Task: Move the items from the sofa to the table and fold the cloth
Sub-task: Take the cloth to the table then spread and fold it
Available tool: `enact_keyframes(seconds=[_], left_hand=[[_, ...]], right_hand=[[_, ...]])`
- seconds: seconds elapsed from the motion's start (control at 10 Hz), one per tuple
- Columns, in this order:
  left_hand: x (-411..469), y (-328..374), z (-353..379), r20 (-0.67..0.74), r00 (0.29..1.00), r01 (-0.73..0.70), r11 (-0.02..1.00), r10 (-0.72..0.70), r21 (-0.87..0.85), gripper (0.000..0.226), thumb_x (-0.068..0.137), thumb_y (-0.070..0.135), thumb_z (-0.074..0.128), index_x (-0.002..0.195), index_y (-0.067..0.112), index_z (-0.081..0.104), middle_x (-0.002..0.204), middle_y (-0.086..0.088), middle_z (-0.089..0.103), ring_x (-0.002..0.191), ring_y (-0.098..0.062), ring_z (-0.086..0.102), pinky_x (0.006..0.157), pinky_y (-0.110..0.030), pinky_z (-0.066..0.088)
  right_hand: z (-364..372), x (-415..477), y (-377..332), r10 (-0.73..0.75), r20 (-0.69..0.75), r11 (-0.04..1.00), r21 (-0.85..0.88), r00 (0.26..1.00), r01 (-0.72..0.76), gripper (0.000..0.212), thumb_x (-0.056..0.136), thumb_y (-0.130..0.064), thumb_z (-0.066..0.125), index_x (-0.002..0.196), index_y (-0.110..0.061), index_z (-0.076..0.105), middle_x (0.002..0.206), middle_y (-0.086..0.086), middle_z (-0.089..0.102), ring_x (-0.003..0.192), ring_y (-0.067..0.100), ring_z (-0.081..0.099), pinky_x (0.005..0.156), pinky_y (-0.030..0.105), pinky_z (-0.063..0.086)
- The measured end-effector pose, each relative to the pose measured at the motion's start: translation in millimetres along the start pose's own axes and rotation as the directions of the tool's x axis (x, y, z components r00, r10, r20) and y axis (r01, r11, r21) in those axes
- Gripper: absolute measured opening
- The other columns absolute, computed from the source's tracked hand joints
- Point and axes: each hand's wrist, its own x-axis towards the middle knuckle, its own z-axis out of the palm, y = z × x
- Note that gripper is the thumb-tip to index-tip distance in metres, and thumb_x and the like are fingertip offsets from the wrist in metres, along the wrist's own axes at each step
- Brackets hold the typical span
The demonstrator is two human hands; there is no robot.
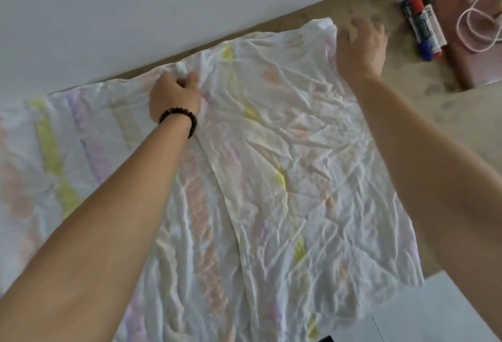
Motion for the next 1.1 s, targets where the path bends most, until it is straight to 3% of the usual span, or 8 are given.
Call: enact_keyframes(seconds=[0.1, 0.3, 0.5, 0.6, 0.7, 0.8, 0.9, 1.1], left_hand=[[5.3, 0.7, 0.2, -0.116, 0.992, -0.065, 0.988, 0.049, -0.138, 0.021, 0.093, 0.041, 0.050, 0.090, 0.020, 0.052, 0.090, 0.009, 0.059, 0.082, -0.011, 0.054, 0.071, -0.025, 0.041], [22.8, -5.8, -7.1, -0.205, 0.973, -0.188, 0.876, 0.105, -0.444, 0.019, 0.079, 0.022, 0.060, 0.080, 0.029, 0.043, 0.077, 0.009, 0.053, 0.063, 0.000, 0.050, 0.062, -0.016, 0.045], [46.0, -22.7, 5.8, -0.312, 0.878, -0.364, 0.930, 0.362, 0.054, 0.012, 0.090, 0.015, 0.040, 0.086, 0.026, 0.043, 0.092, 0.005, 0.045, 0.072, -0.007, 0.039, 0.064, -0.015, 0.030], [49.5, -29.2, 13.1, -0.332, 0.854, -0.383, 0.916, 0.401, 0.120, 0.010, 0.091, 0.019, 0.039, 0.088, 0.028, 0.040, 0.100, 0.005, 0.043, 0.076, -0.006, 0.038, 0.066, -0.009, 0.027], [53.4, -25.8, 7.3, -0.316, 0.874, -0.364, 0.928, 0.370, 0.080, 0.018, 0.089, 0.025, 0.041, 0.084, 0.041, 0.036, 0.102, 0.004, 0.049, 0.078, -0.004, 0.043, 0.071, -0.003, 0.032], [39.8, -23.9, 0.8, -0.273, 0.925, -0.258, 0.964, 0.265, 0.061, 0.022, 0.093, 0.032, 0.045, 0.102, 0.018, 0.059, 0.116, -0.010, 0.053, 0.084, -0.003, 0.048, 0.083, -0.010, 0.040], [-36.2, -29.7, -1.0, -0.295, 0.849, -0.402, 0.899, 0.438, 0.174, 0.040, 0.095, 0.036, 0.048, 0.111, 0.001, 0.058, 0.119, -0.020, 0.054, 0.109, -0.031, 0.052, 0.096, -0.030, 0.035], [-230.5, -97.6, 17.5, 0.263, 0.837, -0.545, 0.695, 0.480, 0.469, 0.055, 0.098, 0.045, 0.037, 0.149, 0.023, 0.035, 0.160, -0.016, 0.015, 0.147, -0.032, 0.015, 0.113, -0.056, 0.018]], right_hand=[[11.8, 36.1, 3.7, -0.010, 0.142, 0.989, -0.147, 0.990, 0.031, 0.041, 0.097, -0.046, 0.046, 0.129, -0.024, 0.057, 0.144, 0.008, 0.041, 0.135, 0.030, 0.035, 0.110, 0.040, 0.029], [20.0, 69.2, -0.5, -0.202, -0.020, 0.967, -0.161, 0.979, 0.197, 0.043, 0.095, -0.048, 0.041, 0.113, -0.017, 0.063, 0.122, 0.003, 0.063, 0.113, 0.025, 0.055, 0.082, 0.030, 0.039], [54.3, 73.6, -11.4, -0.283, 0.053, 0.931, -0.225, 0.958, 0.288, 0.045, 0.096, -0.049, 0.035, 0.115, -0.017, 0.060, 0.116, 0.007, 0.066, 0.107, 0.034, 0.059, 0.080, 0.039, 0.043], [-1.0, 184.0, 129.1, -0.425, 0.228, 0.892, -0.055, 0.876, 0.448, 0.046, 0.098, -0.048, 0.036, 0.122, -0.017, 0.060, 0.123, 0.009, 0.064, 0.112, 0.033, 0.057, 0.087, 0.038, 0.043], [24.0, 136.2, 57.2, -0.451, 0.122, 0.881, -0.097, 0.884, 0.463, 0.047, 0.099, -0.046, 0.036, 0.128, -0.016, 0.058, 0.130, 0.011, 0.060, 0.118, 0.032, 0.055, 0.093, 0.037, 0.041], [17.5, 134.7, -2.6, -0.428, 0.063, 0.901, -0.047, 0.902, 0.431, 0.049, 0.100, -0.045, 0.037, 0.134, -0.015, 0.054, 0.136, 0.013, 0.055, 0.124, 0.032, 0.051, 0.099, 0.036, 0.037], [7.0, -16.7, 36.1, -0.487, 0.016, 0.871, -0.060, 0.873, 0.487, 0.055, 0.100, -0.045, 0.034, 0.143, -0.011, 0.046, 0.143, 0.017, 0.046, 0.130, 0.032, 0.045, 0.105, 0.033, 0.031], [-19.6, -186.2, 87.2, -0.612, 0.391, 0.744, -0.012, 0.688, 0.668, 0.060, 0.102, -0.052, 0.038, 0.154, -0.022, 0.030, 0.164, 0.016, 0.010, 0.151, 0.036, 0.005, 0.121, 0.052, 0.012]])
